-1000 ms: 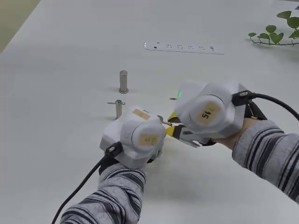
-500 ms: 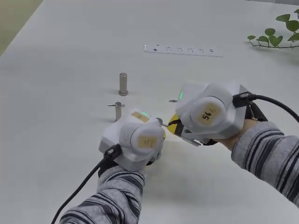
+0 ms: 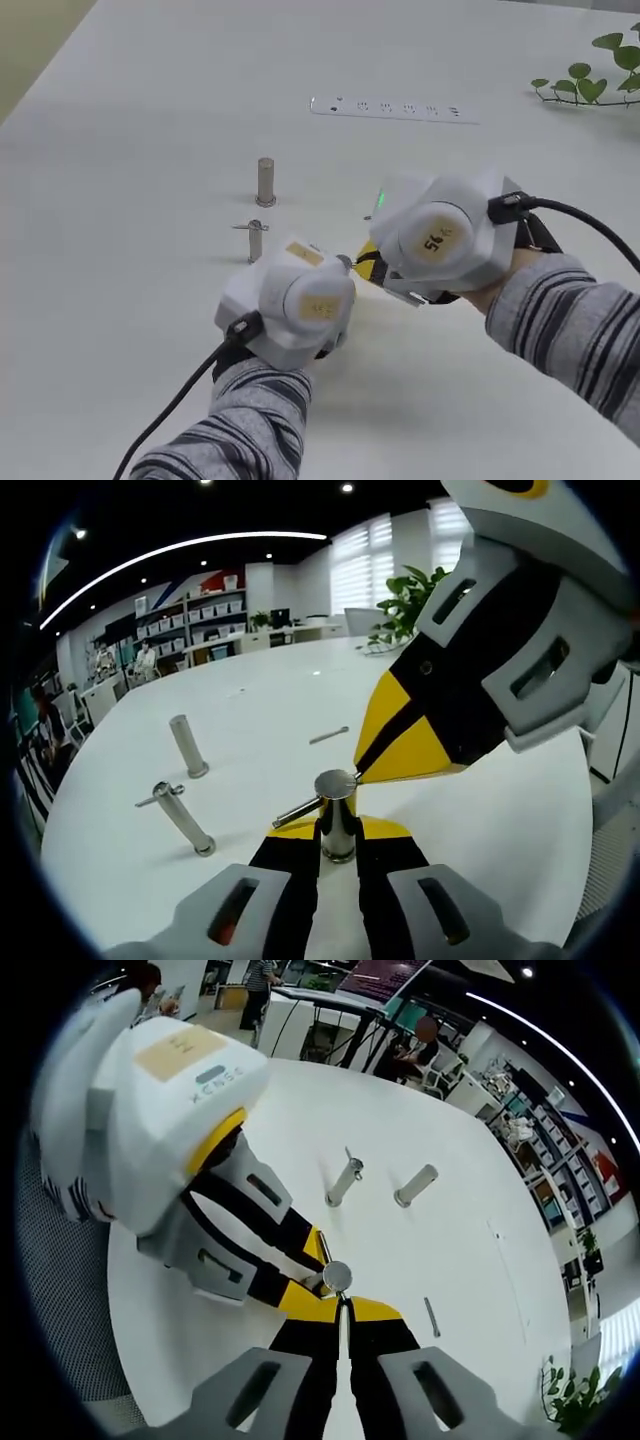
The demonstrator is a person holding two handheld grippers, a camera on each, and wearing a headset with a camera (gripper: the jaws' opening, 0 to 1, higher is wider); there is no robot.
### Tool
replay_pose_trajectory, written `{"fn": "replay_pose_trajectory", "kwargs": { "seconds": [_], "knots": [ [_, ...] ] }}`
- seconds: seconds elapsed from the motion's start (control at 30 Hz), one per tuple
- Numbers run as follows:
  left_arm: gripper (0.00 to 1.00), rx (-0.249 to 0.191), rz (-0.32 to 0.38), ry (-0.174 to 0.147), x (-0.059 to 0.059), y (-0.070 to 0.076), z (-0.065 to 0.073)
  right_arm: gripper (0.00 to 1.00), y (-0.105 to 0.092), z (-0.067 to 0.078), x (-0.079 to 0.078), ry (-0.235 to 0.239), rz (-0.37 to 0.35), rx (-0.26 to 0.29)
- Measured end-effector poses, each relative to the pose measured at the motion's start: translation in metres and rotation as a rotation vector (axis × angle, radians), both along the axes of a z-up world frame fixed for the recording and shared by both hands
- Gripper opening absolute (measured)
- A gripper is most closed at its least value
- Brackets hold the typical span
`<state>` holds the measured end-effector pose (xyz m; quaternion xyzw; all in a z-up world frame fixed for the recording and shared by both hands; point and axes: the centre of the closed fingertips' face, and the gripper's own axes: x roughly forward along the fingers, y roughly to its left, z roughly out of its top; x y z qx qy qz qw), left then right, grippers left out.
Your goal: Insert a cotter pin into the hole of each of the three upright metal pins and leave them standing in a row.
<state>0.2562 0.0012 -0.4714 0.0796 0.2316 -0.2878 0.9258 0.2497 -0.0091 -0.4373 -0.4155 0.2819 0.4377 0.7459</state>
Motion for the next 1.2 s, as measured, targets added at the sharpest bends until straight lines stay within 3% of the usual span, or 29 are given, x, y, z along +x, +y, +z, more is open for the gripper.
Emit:
{"fn": "replay_pose_trajectory", "kwargs": {
  "seconds": [0.33,0.6,0.83,1.0,1.13,1.2],
  "knots": [
    [0.10,0.006,-0.007,-0.001,0.000,0.000,-0.001,0.00,0.001,0.000,0.000,0.013,-0.010,0.011],
    [0.12,-0.013,-0.027,0.026,-0.002,-0.001,-0.001,0.00,0.002,-0.001,0.001,0.012,-0.017,0.013],
    [0.22,-0.045,-0.053,0.053,-0.006,-0.002,0.003,0.00,0.006,0.000,-0.002,0.026,-0.011,0.032],
    [0.31,-0.049,-0.064,0.071,-0.009,0.003,0.008,0.07,0.011,0.003,-0.004,0.035,0.012,0.047],
    [0.37,-0.055,-0.037,0.088,-0.010,0.013,0.013,0.10,0.017,0.004,-0.001,0.073,0.017,0.083],
    [0.38,-0.075,-0.026,0.092,-0.010,0.015,0.017,0.11,0.019,0.001,-0.001,0.119,0.010,0.097]
  ]
}}
